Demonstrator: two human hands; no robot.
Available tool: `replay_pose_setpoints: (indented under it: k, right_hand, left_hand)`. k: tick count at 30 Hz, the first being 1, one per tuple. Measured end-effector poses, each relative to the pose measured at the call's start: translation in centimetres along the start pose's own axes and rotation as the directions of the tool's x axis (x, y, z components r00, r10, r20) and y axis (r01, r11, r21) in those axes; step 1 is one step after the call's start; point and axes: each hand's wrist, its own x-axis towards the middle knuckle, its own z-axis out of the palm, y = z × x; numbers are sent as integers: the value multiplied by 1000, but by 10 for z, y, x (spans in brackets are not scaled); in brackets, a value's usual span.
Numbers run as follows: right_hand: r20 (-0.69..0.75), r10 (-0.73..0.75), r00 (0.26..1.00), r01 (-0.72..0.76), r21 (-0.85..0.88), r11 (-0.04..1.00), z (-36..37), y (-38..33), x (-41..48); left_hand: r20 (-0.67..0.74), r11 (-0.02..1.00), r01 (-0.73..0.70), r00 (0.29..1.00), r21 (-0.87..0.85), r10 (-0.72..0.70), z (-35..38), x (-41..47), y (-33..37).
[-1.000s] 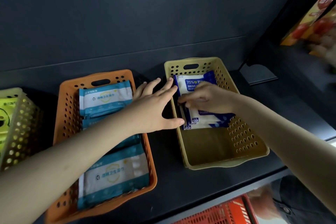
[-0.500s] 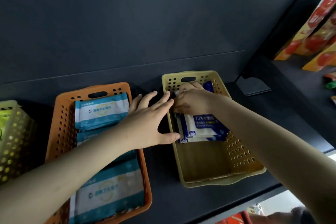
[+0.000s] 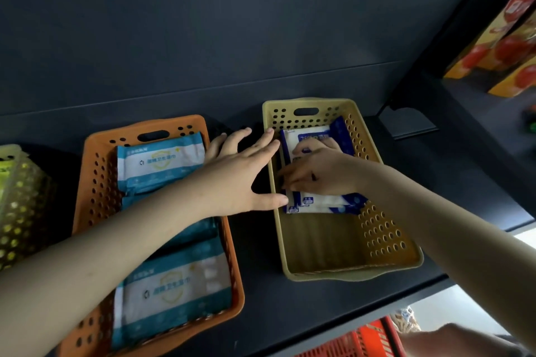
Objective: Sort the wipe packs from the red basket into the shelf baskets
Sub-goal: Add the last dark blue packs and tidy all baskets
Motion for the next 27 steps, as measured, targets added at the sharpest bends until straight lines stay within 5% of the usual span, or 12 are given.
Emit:
replay_pose_setpoints:
  k: [4,14,27]
  right_hand:
    - [-52,14,999,-9,96,995,0,4,-20]
    - [177,-23,984,55,-176,983,2,-17,-10]
    - [233,30,972,6,-151,989,-2,-5,-14]
  left_hand:
    - [14,1000,0,1000,-28,0,-2,-2,1]
    - [22,999,-9,1000,-41,10,-4,-1,1]
    - [17,999,-6,1000,-39,7,-4,0,-3]
